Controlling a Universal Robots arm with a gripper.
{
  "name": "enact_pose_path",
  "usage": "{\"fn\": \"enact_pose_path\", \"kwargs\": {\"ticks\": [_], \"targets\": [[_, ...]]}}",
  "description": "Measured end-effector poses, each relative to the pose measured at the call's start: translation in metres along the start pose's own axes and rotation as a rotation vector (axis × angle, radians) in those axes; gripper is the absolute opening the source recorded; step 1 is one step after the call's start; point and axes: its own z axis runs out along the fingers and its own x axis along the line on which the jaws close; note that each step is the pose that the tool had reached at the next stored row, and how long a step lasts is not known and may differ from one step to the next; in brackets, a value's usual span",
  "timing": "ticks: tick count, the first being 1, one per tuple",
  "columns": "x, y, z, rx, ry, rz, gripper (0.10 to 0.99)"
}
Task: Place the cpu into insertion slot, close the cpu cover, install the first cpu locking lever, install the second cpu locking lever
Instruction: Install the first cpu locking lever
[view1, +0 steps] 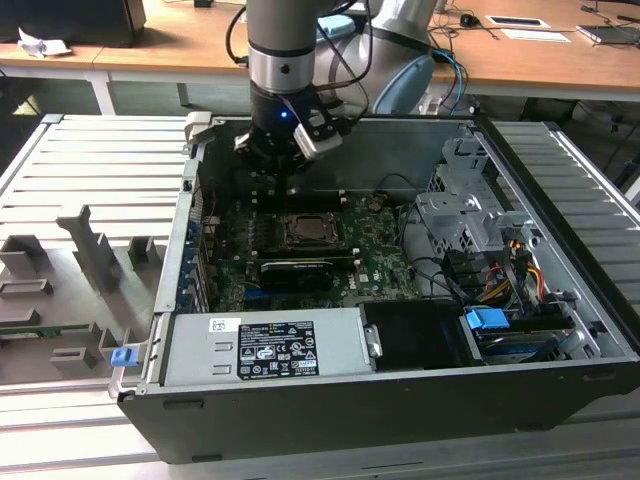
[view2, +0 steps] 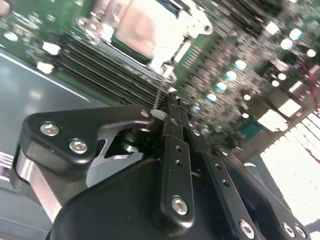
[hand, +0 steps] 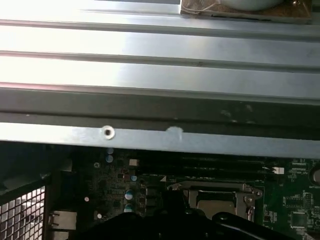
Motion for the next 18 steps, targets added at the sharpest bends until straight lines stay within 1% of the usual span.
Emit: {"fn": "enact_pose_path", "kwargs": {"ticks": [5,6,7,9,10,14,18], "targets": [[-0.0242,-0.0013,0.0017,-0.001,0.0007,0.000,0.106],[-0.0248,-0.0015,0.0018,-0.010,0.0001,0.000,0.106],[-0.0250,-0.0015,0.0019,-0.025,-0.0007,0.000,0.106],[-0.0250,-0.0015,0.0021,-0.061,-0.0026,0.000,0.106],[-0.0250,-0.0016,0.0028,-0.070,-0.0032,0.000,0.106],[-0.0255,-0.0021,0.0092,-0.071,-0.0071,-0.001,0.106],[-0.0301,-0.0025,0.0176,-0.071,-0.0072,-0.001,0.106]]}}
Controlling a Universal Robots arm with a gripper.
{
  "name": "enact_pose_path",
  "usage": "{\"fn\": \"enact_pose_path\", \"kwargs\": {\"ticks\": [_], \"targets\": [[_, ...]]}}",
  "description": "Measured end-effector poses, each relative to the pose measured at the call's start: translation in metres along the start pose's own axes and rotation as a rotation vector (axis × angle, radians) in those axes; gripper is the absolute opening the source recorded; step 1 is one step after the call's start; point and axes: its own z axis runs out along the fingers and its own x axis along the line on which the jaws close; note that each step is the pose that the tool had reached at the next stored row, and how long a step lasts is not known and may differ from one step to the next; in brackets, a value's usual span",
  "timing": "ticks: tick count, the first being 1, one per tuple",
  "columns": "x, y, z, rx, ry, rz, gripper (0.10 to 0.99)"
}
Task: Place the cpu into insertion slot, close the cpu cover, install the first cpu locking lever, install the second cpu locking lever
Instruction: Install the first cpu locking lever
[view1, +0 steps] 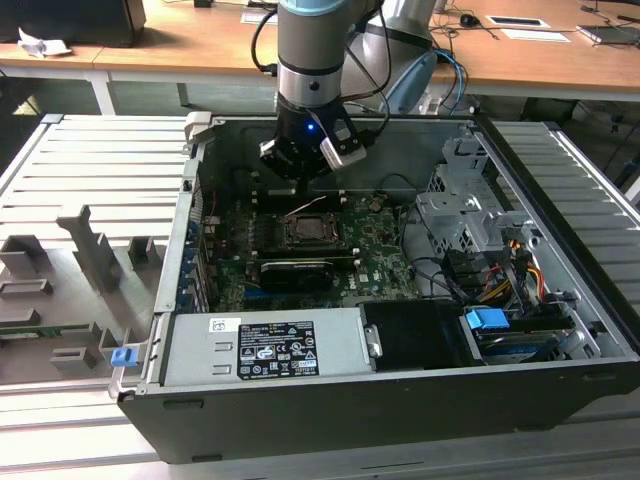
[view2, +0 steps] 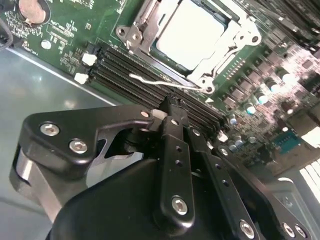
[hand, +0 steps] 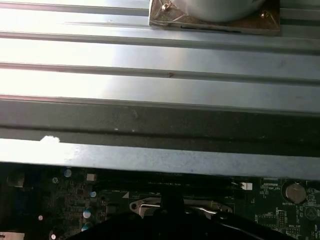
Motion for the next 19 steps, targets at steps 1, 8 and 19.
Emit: {"fn": "enact_pose_path", "kwargs": {"ticks": [1,8,19], "targets": [[-0.0007,-0.0002,0.0013,0.000,0.0001,0.000,0.106],[-0.0048,-0.0003,0.0085,0.000,0.0011,-0.014,0.106],[-0.0162,-0.0014,0.0111,0.000,0.0024,-0.025,0.106]]}}
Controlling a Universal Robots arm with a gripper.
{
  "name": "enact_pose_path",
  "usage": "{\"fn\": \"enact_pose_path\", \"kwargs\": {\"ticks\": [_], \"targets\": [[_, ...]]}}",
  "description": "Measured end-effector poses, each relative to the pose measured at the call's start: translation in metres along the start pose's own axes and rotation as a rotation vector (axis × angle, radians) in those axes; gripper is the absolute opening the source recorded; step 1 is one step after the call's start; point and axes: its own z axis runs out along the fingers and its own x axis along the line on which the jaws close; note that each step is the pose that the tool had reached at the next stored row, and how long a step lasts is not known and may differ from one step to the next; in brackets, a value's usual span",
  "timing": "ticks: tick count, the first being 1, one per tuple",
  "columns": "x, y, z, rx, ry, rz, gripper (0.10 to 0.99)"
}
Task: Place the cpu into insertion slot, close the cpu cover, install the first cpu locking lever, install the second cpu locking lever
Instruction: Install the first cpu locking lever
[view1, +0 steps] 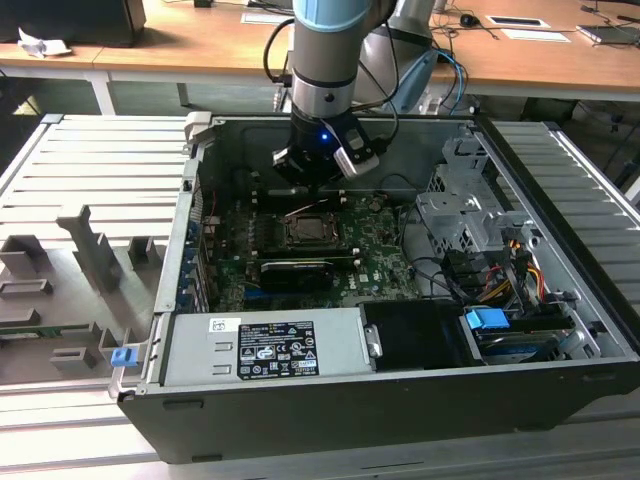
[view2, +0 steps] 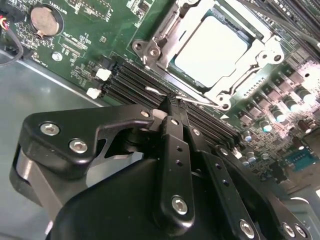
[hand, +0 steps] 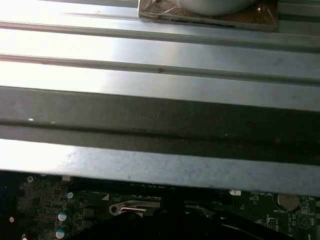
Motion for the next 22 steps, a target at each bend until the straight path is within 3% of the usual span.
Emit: {"fn": "enact_pose_path", "kwargs": {"ticks": [10,22], "targets": [[-0.0093,-0.0021,0.0106,0.000,-0.0005,0.004,0.106],[-0.0124,-0.0038,0.0193,0.000,-0.0003,0.004,0.106]]}}
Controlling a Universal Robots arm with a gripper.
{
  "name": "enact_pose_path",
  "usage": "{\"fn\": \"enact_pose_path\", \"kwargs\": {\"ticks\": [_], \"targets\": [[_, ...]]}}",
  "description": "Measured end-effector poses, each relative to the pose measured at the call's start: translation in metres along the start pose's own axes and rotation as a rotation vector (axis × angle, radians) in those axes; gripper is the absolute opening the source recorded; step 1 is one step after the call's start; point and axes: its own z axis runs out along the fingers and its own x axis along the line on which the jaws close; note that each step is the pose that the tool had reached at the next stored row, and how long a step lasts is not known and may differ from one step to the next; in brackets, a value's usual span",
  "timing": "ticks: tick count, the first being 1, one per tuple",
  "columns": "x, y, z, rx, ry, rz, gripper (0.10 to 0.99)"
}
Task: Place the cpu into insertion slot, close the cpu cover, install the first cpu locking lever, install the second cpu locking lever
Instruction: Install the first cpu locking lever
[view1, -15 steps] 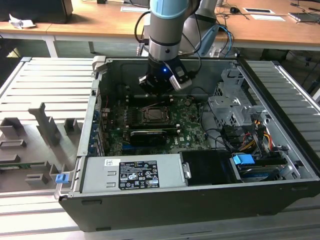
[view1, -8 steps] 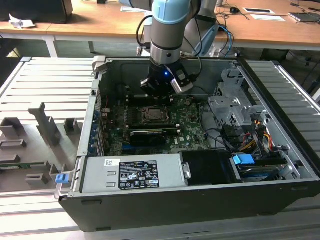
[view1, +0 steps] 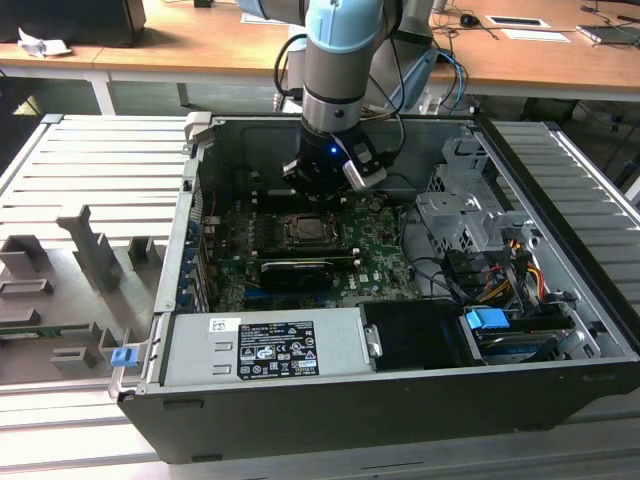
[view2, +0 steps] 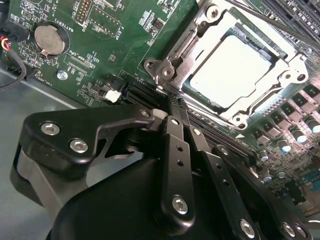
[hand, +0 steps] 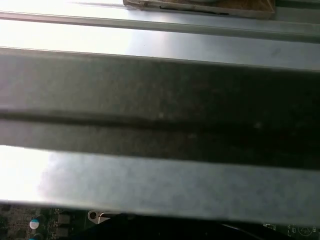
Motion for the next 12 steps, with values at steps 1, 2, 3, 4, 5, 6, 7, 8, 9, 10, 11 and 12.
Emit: {"fn": "enact_pose_path", "kwargs": {"ticks": [1,2,3,4,5,6,7,8,9,10,11,12], "targets": [[-0.0001,-0.0006,0.0000,0.000,-0.0002,0.000,0.106],[0.0000,-0.0013,-0.0001,0.000,-0.0002,0.000,0.106],[0.0001,-0.0017,-0.0001,0.000,-0.0003,0.000,0.106],[0.0001,-0.0017,-0.0002,0.000,-0.0003,0.000,0.106],[0.0000,-0.0020,-0.0002,-0.001,-0.0003,0.000,0.106],[0.0000,-0.0021,-0.0002,-0.001,-0.0003,0.000,0.106],[0.0001,-0.0022,-0.0002,-0.001,-0.0003,0.000,0.106],[0.0001,-0.0023,0.0000,0.000,-0.0003,0.000,0.106],[0.0001,-0.0024,0.0003,0.000,-0.0002,0.000,0.106],[0.0001,-0.0024,0.0009,-0.001,-0.0006,0.000,0.106],[0.0000,-0.0025,0.0016,-0.001,-0.0005,0.000,0.106],[0.0001,-0.0026,0.0019,-0.001,-0.0004,0.000,0.106]]}}
